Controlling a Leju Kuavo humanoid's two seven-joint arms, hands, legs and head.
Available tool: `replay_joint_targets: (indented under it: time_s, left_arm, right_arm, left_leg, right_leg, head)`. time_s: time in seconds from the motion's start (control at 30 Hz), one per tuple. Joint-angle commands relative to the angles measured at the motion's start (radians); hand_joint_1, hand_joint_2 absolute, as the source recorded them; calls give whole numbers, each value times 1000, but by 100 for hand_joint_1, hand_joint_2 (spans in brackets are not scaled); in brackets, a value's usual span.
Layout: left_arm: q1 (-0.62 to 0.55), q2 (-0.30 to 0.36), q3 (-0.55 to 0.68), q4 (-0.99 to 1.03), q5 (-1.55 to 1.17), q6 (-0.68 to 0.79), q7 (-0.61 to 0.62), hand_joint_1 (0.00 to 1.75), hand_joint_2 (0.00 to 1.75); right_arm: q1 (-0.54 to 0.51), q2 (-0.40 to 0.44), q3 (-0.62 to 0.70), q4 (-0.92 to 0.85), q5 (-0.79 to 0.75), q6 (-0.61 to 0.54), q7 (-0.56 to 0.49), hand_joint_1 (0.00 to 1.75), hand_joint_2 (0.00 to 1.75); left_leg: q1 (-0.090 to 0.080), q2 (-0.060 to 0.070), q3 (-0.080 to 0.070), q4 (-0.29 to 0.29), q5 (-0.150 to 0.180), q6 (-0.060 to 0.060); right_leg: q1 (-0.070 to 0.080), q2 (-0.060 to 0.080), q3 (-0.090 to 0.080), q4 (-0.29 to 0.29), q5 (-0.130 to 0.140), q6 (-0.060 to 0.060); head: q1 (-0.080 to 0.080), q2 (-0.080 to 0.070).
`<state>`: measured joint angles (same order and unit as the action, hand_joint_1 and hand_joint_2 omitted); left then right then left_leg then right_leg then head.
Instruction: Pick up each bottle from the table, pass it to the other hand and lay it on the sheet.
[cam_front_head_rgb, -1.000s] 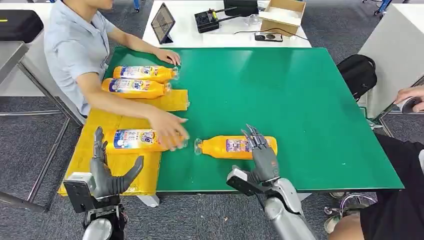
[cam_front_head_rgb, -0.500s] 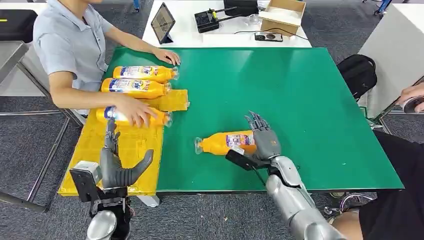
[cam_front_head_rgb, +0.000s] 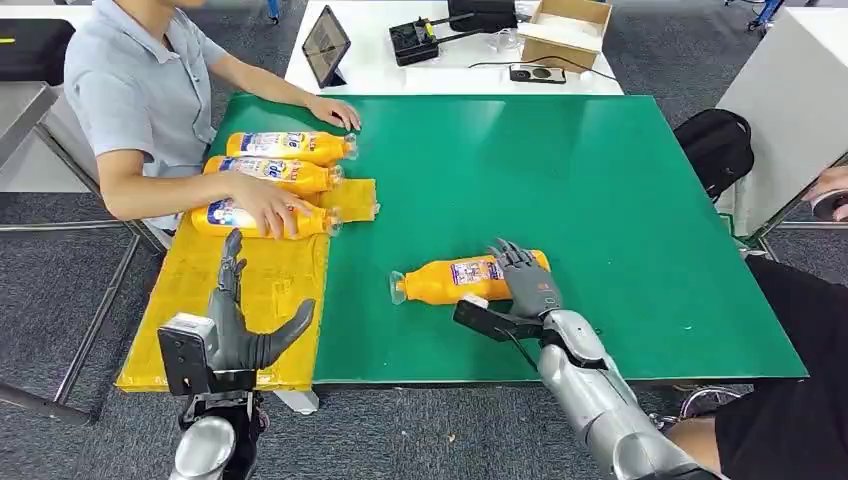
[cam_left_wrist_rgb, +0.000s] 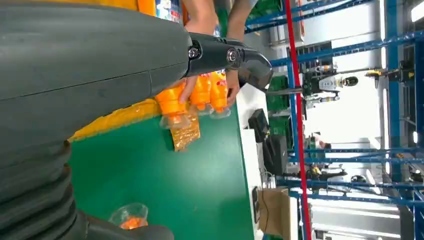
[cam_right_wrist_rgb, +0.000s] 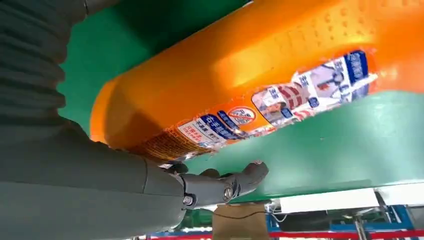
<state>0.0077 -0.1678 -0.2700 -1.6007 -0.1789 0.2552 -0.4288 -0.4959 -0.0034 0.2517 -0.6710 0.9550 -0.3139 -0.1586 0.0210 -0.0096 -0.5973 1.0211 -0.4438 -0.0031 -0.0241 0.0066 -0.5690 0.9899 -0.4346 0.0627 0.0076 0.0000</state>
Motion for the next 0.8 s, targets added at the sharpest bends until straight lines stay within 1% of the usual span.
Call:
replay_joint_targets:
  time_s: [0.03, 0.1, 0.23, 0.33, 0.47, 0.5, 0.53, 0.57, 0.6, 0.63, 0.67, 0.7, 0.8]
  left_arm:
    - [-26, 24, -12, 17, 13, -22, 25, 0, 175]
    - [-19, 19, -3, 12, 24, -39, 40, 0, 175]
    - [-11, 12, 14, 15, 67, -87, 64, 0, 175]
    - [-6, 8, 23, 13, 65, -88, 61, 0, 175]
    - [4, 2, 29, 3, 63, -90, 58, 0, 175]
    - [5, 2, 30, 3, 63, -90, 58, 0, 175]
    - [3, 1, 32, 6, 70, -97, 59, 0, 175]
    - [2, 2, 33, 8, 71, -98, 59, 0, 175]
    - [1, 2, 34, 9, 71, -97, 59, 0, 175]
    - [-2, 2, 35, 12, 71, -97, 59, 0, 175]
    - [-2, 2, 35, 13, 71, -97, 59, 0, 175]
    - [-4, 2, 36, 15, 71, -96, 59, 0, 175]
    - [-8, 5, 35, 20, 70, -93, 57, 0, 175]
  right_arm:
    - [-50, -33, 115, 80, 138, -12, 156, 0, 175]
    - [-63, -40, 140, 90, 195, 24, 218, 0, 175]
    - [-86, -37, 151, 117, 246, 61, 275, 0, 175]
    - [-90, -37, 148, 117, 260, 49, 287, 0, 175]
    - [-85, -52, 137, 106, 265, 70, 283, 0, 175]
    - [-86, -55, 130, 112, 262, 81, 284, 5, 175]
    - [-89, -60, 121, 119, 259, 89, 277, 58, 175]
    - [-90, -62, 120, 121, 260, 88, 275, 136, 175]
    - [-91, -65, 117, 126, 260, 89, 278, 155, 175]
    - [-94, -66, 111, 135, 253, 98, 278, 164, 175]
    - [-95, -67, 107, 138, 250, 98, 275, 166, 175]
    - [-95, -70, 100, 147, 244, 99, 268, 173, 175]
    - [-93, -76, 80, 169, 223, 114, 252, 175, 175]
  left_leg:
    - [0, 0, 1, 0, 0, 1]
    - [0, 1, 1, 0, 0, 1]
    - [0, 1, 2, -1, 0, 1]
    - [0, 0, 2, -1, 0, 1]
    - [0, 0, 3, -1, 0, 1]
    - [0, 0, 3, -1, 0, 1]
    - [0, 0, 2, -1, 1, 1]
    - [0, 0, 3, -1, 0, 1]
    - [0, 0, 3, -1, 1, 1]
    - [0, -1, 3, -1, 1, 2]
    - [0, 0, 3, 0, 1, 1]
    - [0, 0, 2, 0, 1, 1]
    - [0, -1, 3, -1, 1, 2]
  right_leg:
    - [0, 0, 1, 0, 0, -2]
    - [0, 0, 1, 0, 0, -2]
    - [0, 0, 2, -1, 0, -3]
    - [0, -1, 2, -1, 0, -2]
    - [1, -1, 3, -1, 0, -3]
    - [1, -1, 3, -1, 2, -4]
    - [0, -1, 2, -1, 2, -4]
    - [1, -1, 3, -1, 2, -5]
    - [1, -1, 3, -1, 2, -4]
    - [1, -2, 3, -1, 2, -5]
    - [0, -2, 3, -1, 2, -4]
    - [0, -1, 2, 0, 2, -4]
    - [1, -3, 4, -2, 2, -5]
  head:
    - [0, 0]
    - [0, 0]
    - [0, 0]
    - [0, 0]
    - [0, 0]
    - [0, 0]
    - [0, 0]
    - [0, 0]
    - [0, 0]
    - [0, 0]
    - [0, 0]
    - [0, 0]
    - [0, 0]
